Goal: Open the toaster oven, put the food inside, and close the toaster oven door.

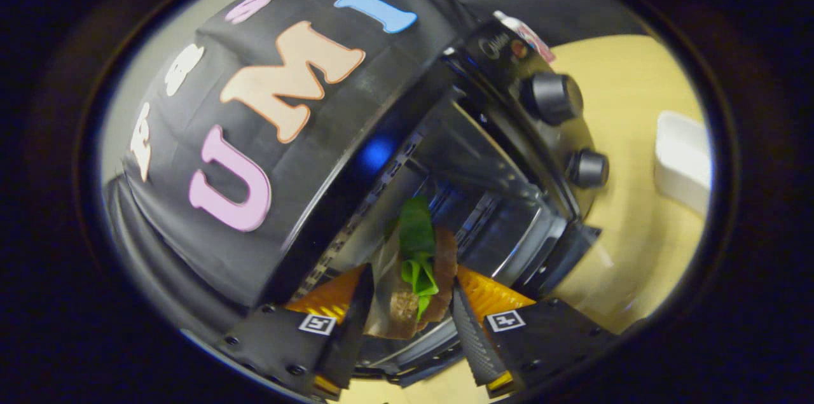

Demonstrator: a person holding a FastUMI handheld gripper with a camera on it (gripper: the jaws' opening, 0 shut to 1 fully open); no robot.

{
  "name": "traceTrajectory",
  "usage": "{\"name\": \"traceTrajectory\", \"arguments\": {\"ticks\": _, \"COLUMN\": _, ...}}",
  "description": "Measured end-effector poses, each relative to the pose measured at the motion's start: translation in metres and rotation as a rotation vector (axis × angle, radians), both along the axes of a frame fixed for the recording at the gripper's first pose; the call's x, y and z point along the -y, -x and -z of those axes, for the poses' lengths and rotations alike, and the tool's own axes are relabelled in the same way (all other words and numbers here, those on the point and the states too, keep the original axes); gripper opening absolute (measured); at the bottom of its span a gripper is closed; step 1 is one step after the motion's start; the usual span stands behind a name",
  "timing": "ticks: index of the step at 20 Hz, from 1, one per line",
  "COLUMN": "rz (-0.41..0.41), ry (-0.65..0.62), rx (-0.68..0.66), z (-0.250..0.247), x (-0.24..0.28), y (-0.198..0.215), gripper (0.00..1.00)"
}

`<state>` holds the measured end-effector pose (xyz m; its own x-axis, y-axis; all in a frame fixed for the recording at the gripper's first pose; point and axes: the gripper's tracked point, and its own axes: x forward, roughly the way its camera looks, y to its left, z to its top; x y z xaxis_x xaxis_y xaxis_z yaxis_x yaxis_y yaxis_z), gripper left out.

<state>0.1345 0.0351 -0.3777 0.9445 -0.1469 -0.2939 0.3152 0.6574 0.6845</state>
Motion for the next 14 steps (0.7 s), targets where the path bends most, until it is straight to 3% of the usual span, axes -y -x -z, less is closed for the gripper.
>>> {"name": "traceTrajectory", "arguments": {"ticks": 6, "rz": 0.003, "ry": 0.287, "rx": -0.111, "z": -0.002, "x": 0.018, "y": 0.006, "gripper": 0.96}}
{"name": "traceTrajectory", "arguments": {"ticks": 10, "rz": 0.03, "ry": 0.378, "rx": -0.149, "z": -0.001, "x": 0.026, "y": 0.005, "gripper": 0.97}}
{"name": "traceTrajectory", "arguments": {"ticks": 14, "rz": 0.015, "ry": 0.582, "rx": -0.191, "z": -0.009, "x": 0.029, "y": 0.008, "gripper": 1.0}}
